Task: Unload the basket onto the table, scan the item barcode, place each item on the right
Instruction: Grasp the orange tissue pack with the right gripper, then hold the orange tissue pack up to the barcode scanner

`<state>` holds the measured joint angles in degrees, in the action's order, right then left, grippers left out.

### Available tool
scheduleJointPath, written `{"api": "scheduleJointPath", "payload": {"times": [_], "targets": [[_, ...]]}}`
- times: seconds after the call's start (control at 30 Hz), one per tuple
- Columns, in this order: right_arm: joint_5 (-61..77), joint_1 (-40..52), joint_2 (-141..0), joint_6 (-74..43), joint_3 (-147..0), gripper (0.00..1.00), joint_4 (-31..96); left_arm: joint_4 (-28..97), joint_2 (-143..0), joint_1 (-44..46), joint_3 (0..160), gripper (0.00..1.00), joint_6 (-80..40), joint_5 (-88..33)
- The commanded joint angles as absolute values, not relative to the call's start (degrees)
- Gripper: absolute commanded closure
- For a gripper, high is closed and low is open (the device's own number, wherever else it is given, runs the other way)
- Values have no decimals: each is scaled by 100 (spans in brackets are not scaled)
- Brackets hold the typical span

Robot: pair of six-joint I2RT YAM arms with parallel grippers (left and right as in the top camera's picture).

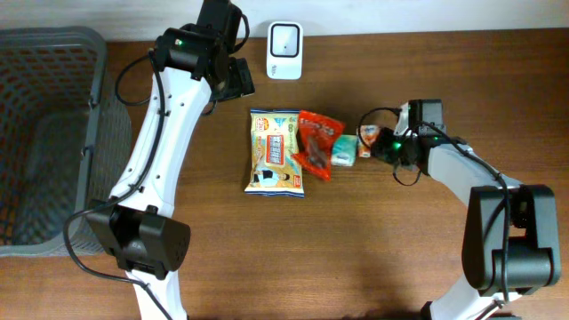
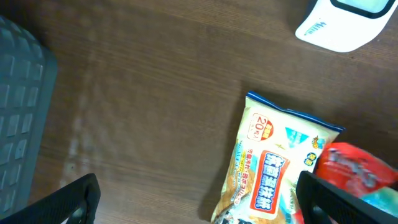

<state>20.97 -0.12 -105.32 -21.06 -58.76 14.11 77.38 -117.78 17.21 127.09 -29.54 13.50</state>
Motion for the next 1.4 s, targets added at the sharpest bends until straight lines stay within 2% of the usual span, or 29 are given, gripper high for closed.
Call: {"api": "scheduleJointPath", "payload": {"times": [0.0,0.1,0.13,0.2,0.23,0.27,0.3,0.33,0.4,0.43,0.53,0.6,0.67,0.73,0.77,0.8,0.87,0.97,1.07,1.1,1.13,1.17,1.23,1.3,1.33,1.37], "targets": [[4453,-290,-10580,-1863,-5983,96,1323,7747,-11699,1712,12755,1,-2923,1328],[6735,-1028,-10580,-2174,-5996,96,1280,7749,-11699,1712,12755,1,-2923,1328],[6779,-1103,-10580,-2167,-5996,96,1275,7747,-11699,1712,12755,1,-2923,1330],[4672,-880,-10580,-2174,-5996,96,1577,7749,-11699,1712,12755,1,-2923,1330],[3065,-650,-10580,-2307,-5996,96,2027,7749,-11699,1712,12755,1,-2923,1328],[2246,-458,-10580,-2322,-5996,88,2259,7749,-11699,1712,12755,1,-2923,1330],[1820,-327,-10580,-2320,-6031,53,2375,7749,-11699,1712,12755,1,-2923,1328],[1610,-301,-10578,-2276,-6206,30,2615,7749,-11699,1712,12755,1,-2923,1328],[1389,-301,-10578,-1855,-6724,27,3129,7749,-11699,1712,12755,1,-2923,1328],[1559,-296,-10578,-1256,-7015,21,3197,7749,-11699,1712,12755,1,-2923,1330],[1769,-296,-10685,-589,-7028,27,3068,7747,-11699,1712,12755,1,-2923,1328],[2633,-296,-11048,-174,-7028,27,3098,7747,-11699,1712,12755,1,-2923,1330],[2639,-296,-11389,-172,-7028,28,3166,7749,-11699,1712,12755,1,-2923,1330],[2639,-296,-11596,-172,-7028,44,3258,7749,-11699,1712,12755,1,-2923,1330],[2637,-296,-11686,-193,-7028,65,3332,7749,-11699,1712,12755,1,-2923,1330],[2639,-296,-11671,-440,-7046,96,3345,7749,-11699,1712,12755,1,-2923,1330],[2637,-263,-11609,-648,-7317,96,3371,7749,-11699,1712,12755,1,-2923,1328],[2141,71,-11585,-972,-8556,96,3173,7749,-11699,1712,12755,1,-2923,1328],[1090,764,-11587,-910,-8965,96,703,7749,-11699,1712,12755,1,-2923,1330],[97,1168,-11627,-309,-8965,96,-366,7749,-11699,1712,12755,1,-2923,1328],[-185,1396,-11727,261,-8965,96,-1015,7747,-11699,1712,12755,1,-2923,1330],[-517,1758,-12025,1402,-8965,96,-2051,7749,-11699,1712,12755,1,-2923,1328],[-1037,2073,-12621,2571,-8965,96,-2947,7749,-11699,1712,12755,1,-2923,1330],[-1031,2137,-13087,2727,-8967,96,-3627,7749,-11699,1712,12755,1,-2923,1330],[-659,2137,-13533,2928,-8971,96,-4438,7749,-11699,1712,12755,1,-2923,1328],[-351,2137,-13684,3273,-8971,96,-4648,7749,-11699,1712,12755,1,-2923,1328]]}}
